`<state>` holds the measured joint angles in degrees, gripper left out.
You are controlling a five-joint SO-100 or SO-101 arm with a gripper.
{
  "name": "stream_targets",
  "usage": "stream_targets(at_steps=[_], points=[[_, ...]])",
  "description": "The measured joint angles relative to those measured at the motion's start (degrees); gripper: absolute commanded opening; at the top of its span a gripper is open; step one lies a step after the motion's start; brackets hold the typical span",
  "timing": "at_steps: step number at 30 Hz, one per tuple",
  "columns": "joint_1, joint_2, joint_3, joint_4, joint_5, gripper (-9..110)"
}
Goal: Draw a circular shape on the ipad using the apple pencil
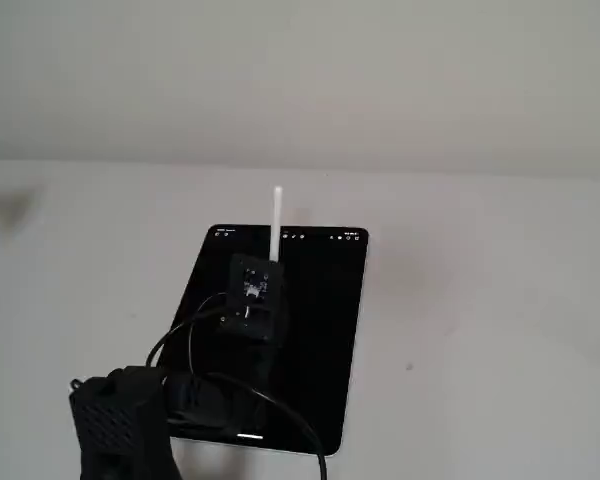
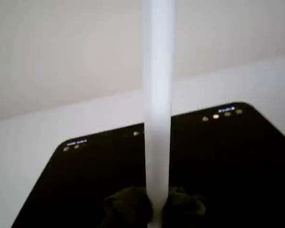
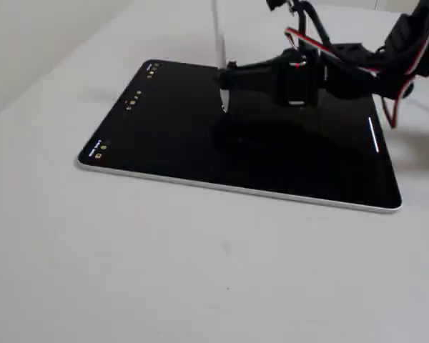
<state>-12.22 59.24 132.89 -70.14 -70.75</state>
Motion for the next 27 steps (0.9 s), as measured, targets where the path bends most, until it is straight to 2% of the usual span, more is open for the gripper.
stream_targets(at_steps=[15, 27], points=[[-1.14, 3.78, 5.62, -0.09, -0.62, 0], [-0.44, 4.48, 7.38, -0.35, -5.71, 0]])
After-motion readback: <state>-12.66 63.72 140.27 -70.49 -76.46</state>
